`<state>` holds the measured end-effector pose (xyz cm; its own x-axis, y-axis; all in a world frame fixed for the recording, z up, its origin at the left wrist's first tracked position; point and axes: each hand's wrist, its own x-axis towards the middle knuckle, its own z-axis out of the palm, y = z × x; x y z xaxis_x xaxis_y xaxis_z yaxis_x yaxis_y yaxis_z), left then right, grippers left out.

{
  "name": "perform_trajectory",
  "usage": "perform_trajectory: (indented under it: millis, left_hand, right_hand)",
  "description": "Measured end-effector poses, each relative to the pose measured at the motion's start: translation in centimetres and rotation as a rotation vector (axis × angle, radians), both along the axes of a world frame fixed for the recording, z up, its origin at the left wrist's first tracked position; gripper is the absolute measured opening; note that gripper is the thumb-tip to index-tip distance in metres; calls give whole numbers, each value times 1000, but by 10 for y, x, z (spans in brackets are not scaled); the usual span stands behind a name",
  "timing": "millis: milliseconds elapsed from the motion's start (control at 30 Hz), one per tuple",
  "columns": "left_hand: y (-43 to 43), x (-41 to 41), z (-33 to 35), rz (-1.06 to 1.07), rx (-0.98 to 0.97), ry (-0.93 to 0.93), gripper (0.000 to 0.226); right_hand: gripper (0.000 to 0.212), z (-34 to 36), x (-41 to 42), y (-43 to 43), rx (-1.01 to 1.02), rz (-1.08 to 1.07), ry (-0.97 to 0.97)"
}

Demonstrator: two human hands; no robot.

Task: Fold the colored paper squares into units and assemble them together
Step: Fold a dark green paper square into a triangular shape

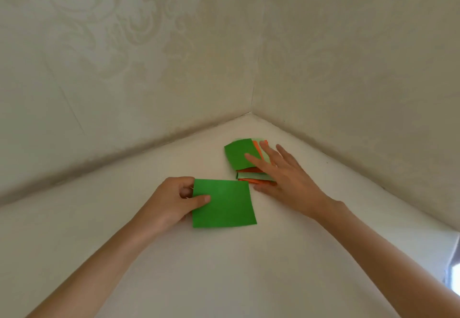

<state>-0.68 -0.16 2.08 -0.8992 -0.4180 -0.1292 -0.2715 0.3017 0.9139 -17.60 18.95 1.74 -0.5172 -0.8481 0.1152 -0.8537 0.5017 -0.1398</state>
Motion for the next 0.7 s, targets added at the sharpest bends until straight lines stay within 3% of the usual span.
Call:
perform_trajectory:
  millis: [167,400,500,600,667,700]
  left_hand:
    - [-8,-11,-4,25,89,66,12]
    - [-13,-21,-7,44,121,101,12]
    - [-12,-20,-6,44,126,127,13]
    - [-11,-18,-7,29,124,154,11]
    - [-10,-16,-7,26,131,213,8]
    - [-8,-15,-6,27,130,265,7]
  right_hand:
    - [46,-4,-30,-31,26,-36,-57]
    - [47,-6,-64,-67,27,-90,-65]
    - [46,0,-53,-64,-170,-66,-90]
    - [36,12,-7,-47,-563,7,-517]
    - [25,12,18,-35,-653,17,-859]
    - [14,9,25,-31,-693,9,-935]
